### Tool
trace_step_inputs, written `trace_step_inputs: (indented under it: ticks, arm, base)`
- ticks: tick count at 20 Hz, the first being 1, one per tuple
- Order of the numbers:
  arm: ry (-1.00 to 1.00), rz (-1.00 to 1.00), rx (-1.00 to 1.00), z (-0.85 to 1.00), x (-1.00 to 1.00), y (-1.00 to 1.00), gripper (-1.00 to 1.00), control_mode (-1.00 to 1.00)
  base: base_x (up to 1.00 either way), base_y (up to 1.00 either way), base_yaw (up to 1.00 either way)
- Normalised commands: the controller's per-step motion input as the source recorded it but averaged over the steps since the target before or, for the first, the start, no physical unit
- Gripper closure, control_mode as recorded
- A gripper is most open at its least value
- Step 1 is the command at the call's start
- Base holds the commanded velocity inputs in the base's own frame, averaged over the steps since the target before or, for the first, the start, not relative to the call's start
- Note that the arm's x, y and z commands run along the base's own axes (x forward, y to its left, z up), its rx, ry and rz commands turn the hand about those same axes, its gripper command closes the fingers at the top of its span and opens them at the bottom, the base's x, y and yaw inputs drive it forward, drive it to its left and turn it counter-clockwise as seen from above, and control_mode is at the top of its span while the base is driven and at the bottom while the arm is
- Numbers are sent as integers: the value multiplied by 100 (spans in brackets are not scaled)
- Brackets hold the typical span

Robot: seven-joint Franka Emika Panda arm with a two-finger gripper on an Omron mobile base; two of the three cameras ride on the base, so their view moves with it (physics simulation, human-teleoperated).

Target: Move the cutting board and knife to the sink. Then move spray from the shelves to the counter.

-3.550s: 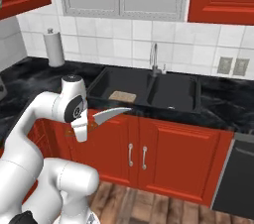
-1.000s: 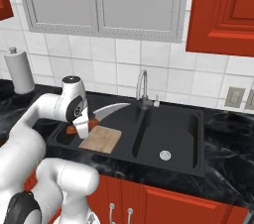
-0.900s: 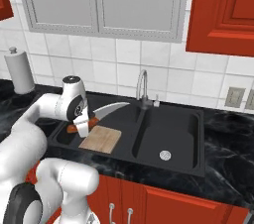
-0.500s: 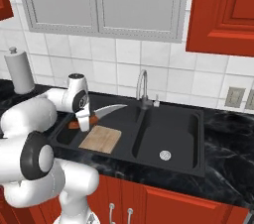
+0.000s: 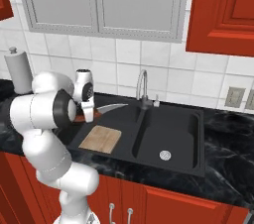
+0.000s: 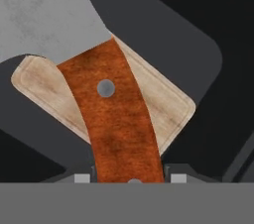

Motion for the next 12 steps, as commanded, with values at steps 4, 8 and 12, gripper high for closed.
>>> trace_step_inputs:
  ticks: [4, 8, 12]
  arm:
    - [1, -8, -2, -41, 30, 1, 100, -100]
    - [0, -15, -5, -46, 20, 3, 100, -100]
    - [0, -19, -2, -40, 32, 0, 100, -100]
  base:
    - [0, 0, 0]
    - [0, 0, 0]
    - [0, 0, 0]
